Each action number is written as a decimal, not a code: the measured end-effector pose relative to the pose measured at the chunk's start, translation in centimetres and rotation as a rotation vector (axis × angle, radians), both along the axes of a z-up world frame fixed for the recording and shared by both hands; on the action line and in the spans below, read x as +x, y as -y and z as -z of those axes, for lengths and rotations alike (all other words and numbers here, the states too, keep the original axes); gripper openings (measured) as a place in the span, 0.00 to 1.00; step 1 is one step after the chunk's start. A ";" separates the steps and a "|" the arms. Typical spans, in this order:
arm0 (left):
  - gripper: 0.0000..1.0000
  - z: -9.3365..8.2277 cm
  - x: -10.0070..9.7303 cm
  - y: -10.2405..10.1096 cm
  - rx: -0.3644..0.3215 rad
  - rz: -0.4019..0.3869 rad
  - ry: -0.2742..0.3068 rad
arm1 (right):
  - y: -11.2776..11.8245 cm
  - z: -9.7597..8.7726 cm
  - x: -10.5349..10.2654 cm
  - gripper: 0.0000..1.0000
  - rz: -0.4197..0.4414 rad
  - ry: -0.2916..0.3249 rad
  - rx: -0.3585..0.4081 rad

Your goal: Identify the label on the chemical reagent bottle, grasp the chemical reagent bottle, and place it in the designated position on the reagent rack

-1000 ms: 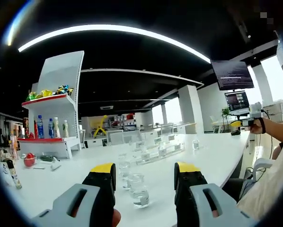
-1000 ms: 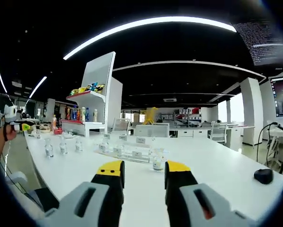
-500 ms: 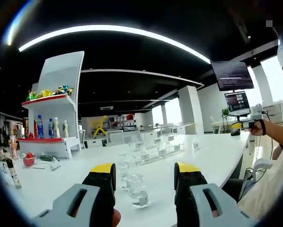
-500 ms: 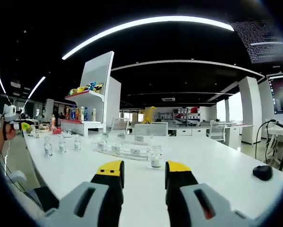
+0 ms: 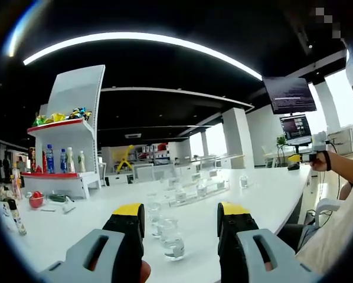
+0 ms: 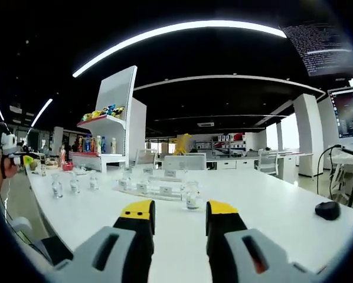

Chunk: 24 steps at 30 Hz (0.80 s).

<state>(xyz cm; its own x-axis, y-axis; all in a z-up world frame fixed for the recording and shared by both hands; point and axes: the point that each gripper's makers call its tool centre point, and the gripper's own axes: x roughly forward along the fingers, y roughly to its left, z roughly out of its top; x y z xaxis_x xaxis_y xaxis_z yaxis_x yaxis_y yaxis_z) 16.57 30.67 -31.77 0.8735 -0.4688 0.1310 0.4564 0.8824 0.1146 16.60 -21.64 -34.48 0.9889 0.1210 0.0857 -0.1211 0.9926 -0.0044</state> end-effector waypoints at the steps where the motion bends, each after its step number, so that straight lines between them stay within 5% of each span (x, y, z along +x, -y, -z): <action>1: 0.49 0.1 0.0 0.0 0.001 0.001 -0.001 | 0.0 0.0 0.0 0.34 0.002 0.000 -0.004; 24: 0.49 0.6 0.5 0.3 0.000 0.012 -0.010 | -0.9 0.4 2.0 0.34 0.004 -0.032 -0.043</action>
